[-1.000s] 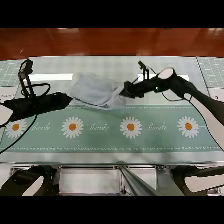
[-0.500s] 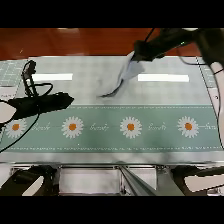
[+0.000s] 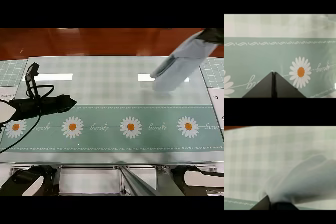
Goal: Fold the shirts.
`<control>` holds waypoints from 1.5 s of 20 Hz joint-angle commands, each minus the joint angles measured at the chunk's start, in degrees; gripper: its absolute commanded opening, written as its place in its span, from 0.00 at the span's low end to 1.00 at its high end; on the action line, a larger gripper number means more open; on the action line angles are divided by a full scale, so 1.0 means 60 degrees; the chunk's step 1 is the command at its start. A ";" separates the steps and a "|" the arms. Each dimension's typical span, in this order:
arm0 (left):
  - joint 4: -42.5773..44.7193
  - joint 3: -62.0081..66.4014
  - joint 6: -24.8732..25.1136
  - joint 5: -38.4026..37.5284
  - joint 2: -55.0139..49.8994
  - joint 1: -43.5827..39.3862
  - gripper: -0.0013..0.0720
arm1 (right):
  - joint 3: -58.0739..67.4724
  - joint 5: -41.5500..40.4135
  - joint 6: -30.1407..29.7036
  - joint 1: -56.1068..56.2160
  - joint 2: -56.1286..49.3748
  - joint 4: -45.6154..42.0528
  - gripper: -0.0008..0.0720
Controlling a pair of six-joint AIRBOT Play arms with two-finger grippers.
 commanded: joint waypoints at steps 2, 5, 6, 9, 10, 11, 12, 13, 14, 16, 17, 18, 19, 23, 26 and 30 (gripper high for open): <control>-0.0036 -0.0004 0.0011 -0.0044 0.0004 -0.0004 0.04 | 0.0036 0.0892 -0.0007 -0.2397 0.0463 0.0860 0.04; -0.0036 -0.0004 0.0015 0.0000 0.0000 -0.0004 0.04 | 0.0015 0.1563 -0.0266 -0.3574 0.0623 0.0863 0.04; -0.0036 -0.0004 0.0015 0.0047 0.0000 -0.0004 0.04 | -0.0113 0.1745 -0.0273 -0.3909 0.0681 0.0852 0.04; -0.0036 -0.0004 0.0222 0.0415 0.0000 -0.0004 0.04 | -0.1016 0.2371 -0.0273 -0.4779 0.1078 0.0335 0.04; -0.0036 -0.0004 0.0583 0.0528 0.0000 -0.0007 0.04 | -0.1366 0.2728 -0.0302 -0.4980 0.1239 -0.0328 0.04; -0.0029 -0.0004 0.0747 0.0579 -0.0007 -0.0004 0.04 | -0.1738 0.2787 -0.0331 -0.5155 0.1439 -0.1027 0.04; 0.0051 -0.0004 0.0750 0.0645 -0.0015 0.0000 0.04 | -0.2277 0.2783 -0.0331 -0.5410 0.1770 -0.1625 0.04; 0.0077 -0.0004 0.0765 0.0736 -0.0040 0.0000 0.04 | -0.2816 0.2783 -0.0335 -0.5657 0.2058 -0.2218 0.04; 0.0080 -0.0004 0.0769 0.0871 -0.0095 -0.0004 0.04 | -0.3483 0.2787 -0.0346 -0.5974 0.2404 -0.2798 0.04; 0.0077 -0.0004 0.0769 0.1111 -0.0295 -0.0004 0.04 | -0.5013 0.2790 -0.0372 -0.6747 0.3133 -0.3639 0.04; 0.0077 -0.0004 0.0769 0.1188 -0.0437 -0.0004 0.04 | -0.5785 0.2798 -0.0364 -0.7158 0.3490 -0.4036 0.04; 0.0077 -0.0004 0.0769 0.1249 -0.0586 0.0000 0.04 | -0.6604 0.2812 -0.0299 -0.7588 0.3858 -0.4612 0.04; 0.0073 -0.0004 0.0820 0.1308 -0.0761 -0.0004 0.04 | -0.7308 0.2816 -0.0208 -0.7952 0.4186 -0.5144 0.04; 0.0069 -0.0004 0.1024 0.1545 -0.1479 -0.0004 0.04 | -0.9300 0.2852 0.0390 -0.8630 0.5013 -0.6557 0.51; 0.0066 0.0004 0.1122 0.2084 -0.2007 -0.0004 0.04 | -0.9424 0.2841 0.0423 -0.8623 0.5009 -0.6233 0.57; 0.0069 0.0863 0.1421 0.2765 -0.2463 0.0368 0.04 | -0.9413 0.2495 0.0251 -0.8623 0.5009 -0.3319 0.05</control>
